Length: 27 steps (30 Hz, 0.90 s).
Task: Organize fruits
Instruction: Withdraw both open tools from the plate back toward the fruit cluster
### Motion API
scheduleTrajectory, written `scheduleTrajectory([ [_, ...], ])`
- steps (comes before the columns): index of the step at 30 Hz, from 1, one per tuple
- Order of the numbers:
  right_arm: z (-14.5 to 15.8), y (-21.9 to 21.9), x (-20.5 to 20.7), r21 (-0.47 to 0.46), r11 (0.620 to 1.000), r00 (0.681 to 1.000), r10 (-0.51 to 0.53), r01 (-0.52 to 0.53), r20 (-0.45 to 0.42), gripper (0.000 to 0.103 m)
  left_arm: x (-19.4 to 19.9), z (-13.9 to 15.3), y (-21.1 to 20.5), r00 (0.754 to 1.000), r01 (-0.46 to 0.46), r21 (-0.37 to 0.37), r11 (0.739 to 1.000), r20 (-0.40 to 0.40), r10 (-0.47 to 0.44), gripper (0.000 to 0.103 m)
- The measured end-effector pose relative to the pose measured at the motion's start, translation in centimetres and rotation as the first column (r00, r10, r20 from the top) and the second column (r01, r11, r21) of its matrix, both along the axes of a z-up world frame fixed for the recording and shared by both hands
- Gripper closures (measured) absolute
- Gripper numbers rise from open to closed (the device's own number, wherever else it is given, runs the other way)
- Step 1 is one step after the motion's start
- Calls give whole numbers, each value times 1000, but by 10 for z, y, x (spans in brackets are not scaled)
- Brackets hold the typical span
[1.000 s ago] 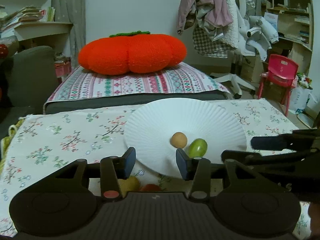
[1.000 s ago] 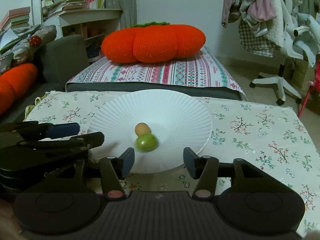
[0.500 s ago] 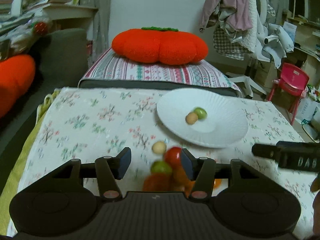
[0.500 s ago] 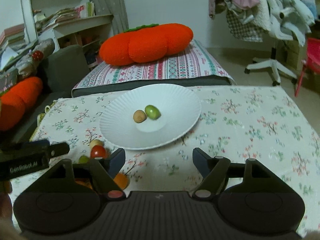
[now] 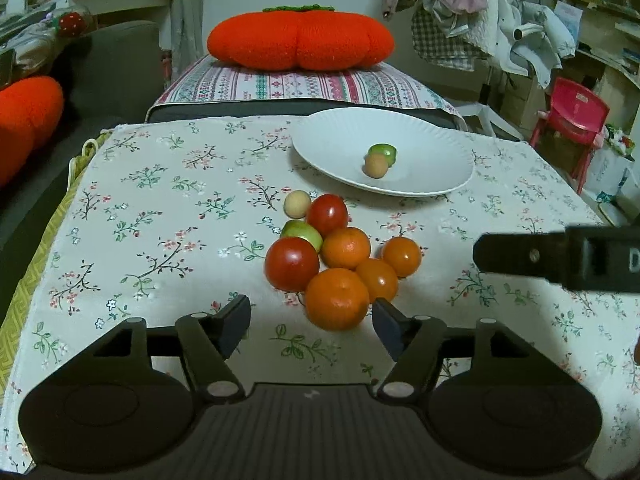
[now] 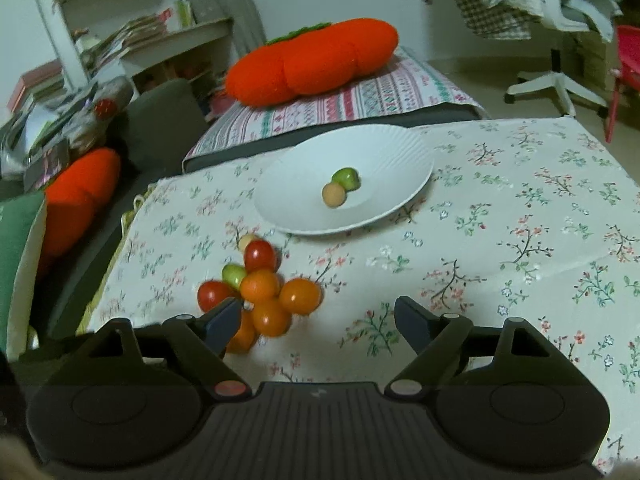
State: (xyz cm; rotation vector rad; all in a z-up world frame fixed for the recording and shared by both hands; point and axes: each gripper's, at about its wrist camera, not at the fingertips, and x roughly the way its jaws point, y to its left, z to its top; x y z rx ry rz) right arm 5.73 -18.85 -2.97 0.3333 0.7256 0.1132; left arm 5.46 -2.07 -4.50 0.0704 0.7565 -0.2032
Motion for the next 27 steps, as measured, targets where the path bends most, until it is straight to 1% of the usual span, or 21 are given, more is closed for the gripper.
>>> scheduleTrajectory([
  [3, -2, -3, 2, -8, 1000, 1000, 1, -1, -18, 18, 0, -3, -3, 1000, 7, 6, 1000, -4, -7, 45],
  [7, -10, -8, 6, 3, 1000, 998, -17, 17, -57, 18, 5, -9, -7, 1000, 17, 28, 999, -13, -17, 45],
  [11, -16, -8, 7, -18, 999, 996, -28, 27, -80, 18, 11, -13, -9, 1000, 19, 17, 1000, -20, -19, 45],
  [14, -18, -9, 9, -24, 999, 996, -24, 22, -89, 18, 15, -16, -11, 1000, 15, 23, 1000, -11, -14, 45],
  [16, -19, -8, 11, -35, 999, 996, -20, 16, -92, 18, 19, -19, -13, 1000, 8, 28, 1000, -8, -8, 48],
  [18, -21, -8, 13, -44, 999, 995, -20, 16, -99, 18, 22, -22, -13, 1000, 9, 23, 1000, -10, -9, 53],
  [19, -22, -9, 15, -47, 999, 994, -21, 16, -104, 18, 22, -23, -14, 1000, 14, 16, 1000, -12, -14, 61],
  [21, -24, -8, 18, -53, 998, 994, -22, 16, -111, 18, 23, -25, -15, 999, 27, 0, 1000, -20, -27, 80],
  [22, -25, -8, 19, -55, 998, 994, -19, 13, -111, 18, 22, -25, -15, 999, 32, -7, 999, -21, -32, 80],
  [24, -26, -6, 22, -61, 998, 994, -10, 4, -107, 19, 21, -25, -16, 999, 33, 5, 999, -14, -33, 81],
  [27, -27, 0, 27, -74, 997, 995, 11, -18, -95, 24, 19, -23, -12, 1000, 20, -3, 1000, -20, -20, 81],
])
